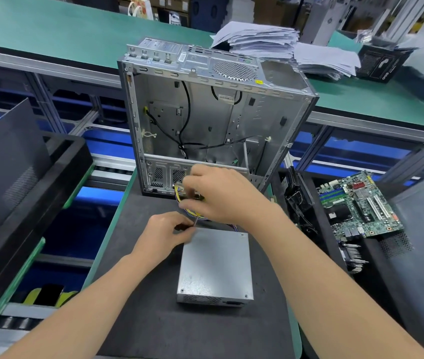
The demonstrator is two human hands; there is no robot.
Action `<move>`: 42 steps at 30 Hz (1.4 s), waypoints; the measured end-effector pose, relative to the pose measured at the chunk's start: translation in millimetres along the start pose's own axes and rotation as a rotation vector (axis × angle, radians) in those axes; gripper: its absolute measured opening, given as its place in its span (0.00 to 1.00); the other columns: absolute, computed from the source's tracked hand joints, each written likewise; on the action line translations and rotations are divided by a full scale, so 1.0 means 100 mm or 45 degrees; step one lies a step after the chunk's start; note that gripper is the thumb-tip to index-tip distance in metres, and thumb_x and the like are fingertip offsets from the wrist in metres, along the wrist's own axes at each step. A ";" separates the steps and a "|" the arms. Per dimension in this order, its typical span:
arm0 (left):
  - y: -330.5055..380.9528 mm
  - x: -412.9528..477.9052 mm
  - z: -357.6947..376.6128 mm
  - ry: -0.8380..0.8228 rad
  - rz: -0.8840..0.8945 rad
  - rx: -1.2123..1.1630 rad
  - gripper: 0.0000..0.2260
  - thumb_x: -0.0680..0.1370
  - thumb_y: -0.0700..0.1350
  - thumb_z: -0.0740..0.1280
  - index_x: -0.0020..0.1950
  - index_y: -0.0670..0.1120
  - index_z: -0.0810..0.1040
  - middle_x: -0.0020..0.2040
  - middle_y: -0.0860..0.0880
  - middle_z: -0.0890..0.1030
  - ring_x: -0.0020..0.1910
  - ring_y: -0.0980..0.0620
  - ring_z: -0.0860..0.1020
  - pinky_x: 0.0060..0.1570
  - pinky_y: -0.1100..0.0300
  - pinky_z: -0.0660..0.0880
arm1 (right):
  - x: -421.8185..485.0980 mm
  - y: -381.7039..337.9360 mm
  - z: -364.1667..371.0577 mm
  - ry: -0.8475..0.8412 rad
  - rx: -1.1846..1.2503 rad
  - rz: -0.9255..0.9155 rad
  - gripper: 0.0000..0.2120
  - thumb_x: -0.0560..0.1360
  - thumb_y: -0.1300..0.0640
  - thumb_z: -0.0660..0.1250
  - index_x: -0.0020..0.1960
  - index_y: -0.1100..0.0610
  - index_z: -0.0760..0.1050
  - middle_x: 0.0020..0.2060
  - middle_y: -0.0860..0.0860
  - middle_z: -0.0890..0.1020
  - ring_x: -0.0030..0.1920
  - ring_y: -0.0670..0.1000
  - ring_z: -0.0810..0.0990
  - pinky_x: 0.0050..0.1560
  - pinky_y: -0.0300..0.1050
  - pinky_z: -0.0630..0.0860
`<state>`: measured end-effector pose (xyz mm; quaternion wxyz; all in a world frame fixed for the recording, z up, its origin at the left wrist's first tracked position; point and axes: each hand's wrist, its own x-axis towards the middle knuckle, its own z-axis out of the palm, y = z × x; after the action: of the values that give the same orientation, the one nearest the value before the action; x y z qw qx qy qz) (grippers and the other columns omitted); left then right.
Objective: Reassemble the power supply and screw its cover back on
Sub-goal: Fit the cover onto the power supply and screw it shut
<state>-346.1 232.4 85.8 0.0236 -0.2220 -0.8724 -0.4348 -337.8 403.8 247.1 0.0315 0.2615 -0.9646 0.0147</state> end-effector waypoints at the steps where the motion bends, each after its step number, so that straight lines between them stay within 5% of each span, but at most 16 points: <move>1: 0.00 0.00 0.00 0.004 0.000 -0.003 0.03 0.75 0.46 0.78 0.45 0.48 0.87 0.40 0.63 0.81 0.43 0.67 0.79 0.43 0.76 0.69 | -0.03 0.02 -0.06 -0.063 -0.007 -0.124 0.08 0.78 0.46 0.68 0.47 0.51 0.77 0.46 0.45 0.74 0.43 0.53 0.76 0.39 0.50 0.74; 2: 0.00 0.00 0.00 0.009 0.004 -0.005 0.03 0.75 0.45 0.78 0.45 0.47 0.87 0.40 0.63 0.81 0.43 0.67 0.79 0.43 0.77 0.69 | -0.04 0.04 -0.10 -0.115 0.003 -0.200 0.03 0.77 0.52 0.69 0.47 0.50 0.77 0.46 0.44 0.72 0.42 0.52 0.74 0.38 0.50 0.73; 6: 0.01 0.00 0.02 0.030 -0.015 -0.010 0.04 0.74 0.45 0.79 0.46 0.47 0.87 0.41 0.61 0.82 0.44 0.68 0.79 0.45 0.78 0.69 | -0.03 0.03 -0.14 -0.217 0.055 -0.215 0.06 0.76 0.62 0.66 0.48 0.53 0.77 0.45 0.46 0.72 0.44 0.52 0.74 0.39 0.51 0.74; 11: -0.01 -0.01 0.02 0.028 -0.032 -0.001 0.04 0.74 0.45 0.78 0.46 0.47 0.87 0.41 0.59 0.83 0.45 0.66 0.80 0.46 0.77 0.70 | -0.01 0.02 -0.07 -0.132 0.116 -0.076 0.05 0.80 0.53 0.68 0.55 0.52 0.77 0.46 0.49 0.77 0.48 0.54 0.77 0.48 0.55 0.78; 20: 0.00 -0.01 0.02 0.052 0.013 0.002 0.04 0.73 0.44 0.79 0.46 0.47 0.87 0.41 0.59 0.83 0.45 0.65 0.80 0.47 0.77 0.70 | 0.03 0.06 0.00 0.000 0.161 0.156 0.15 0.80 0.41 0.67 0.51 0.54 0.79 0.35 0.49 0.76 0.43 0.56 0.78 0.42 0.50 0.78; 29: -0.03 0.00 0.04 0.042 0.035 0.003 0.04 0.73 0.45 0.79 0.46 0.49 0.87 0.40 0.64 0.81 0.44 0.65 0.81 0.47 0.77 0.71 | 0.04 0.06 0.10 0.076 0.209 0.320 0.16 0.81 0.41 0.66 0.50 0.54 0.80 0.39 0.54 0.81 0.43 0.59 0.81 0.44 0.52 0.80; 33: -0.03 0.04 -0.02 -0.061 -0.027 -0.068 0.06 0.74 0.48 0.78 0.44 0.58 0.83 0.41 0.62 0.83 0.46 0.61 0.81 0.45 0.74 0.72 | -0.02 0.11 0.09 0.082 0.279 0.314 0.12 0.81 0.44 0.66 0.51 0.52 0.81 0.38 0.49 0.83 0.42 0.54 0.80 0.48 0.52 0.81; 38: -0.03 0.18 -0.14 -0.079 -0.117 -0.161 0.06 0.78 0.48 0.75 0.44 0.59 0.84 0.43 0.61 0.85 0.45 0.60 0.82 0.46 0.70 0.73 | -0.18 0.26 0.11 0.225 0.467 0.442 0.08 0.80 0.48 0.69 0.46 0.51 0.79 0.28 0.40 0.76 0.33 0.42 0.75 0.35 0.39 0.71; 42: 0.07 0.37 -0.05 0.013 -0.289 -0.328 0.07 0.79 0.44 0.73 0.44 0.56 0.83 0.40 0.55 0.86 0.41 0.59 0.83 0.45 0.64 0.75 | -0.42 0.53 0.15 0.219 0.557 0.644 0.04 0.77 0.52 0.71 0.43 0.47 0.78 0.40 0.42 0.82 0.45 0.46 0.79 0.43 0.44 0.75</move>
<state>-377.4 246.2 102.7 -0.0500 -0.1211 -0.8287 -0.5441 -329.1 469.5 229.1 0.0513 0.0124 -0.9667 0.2503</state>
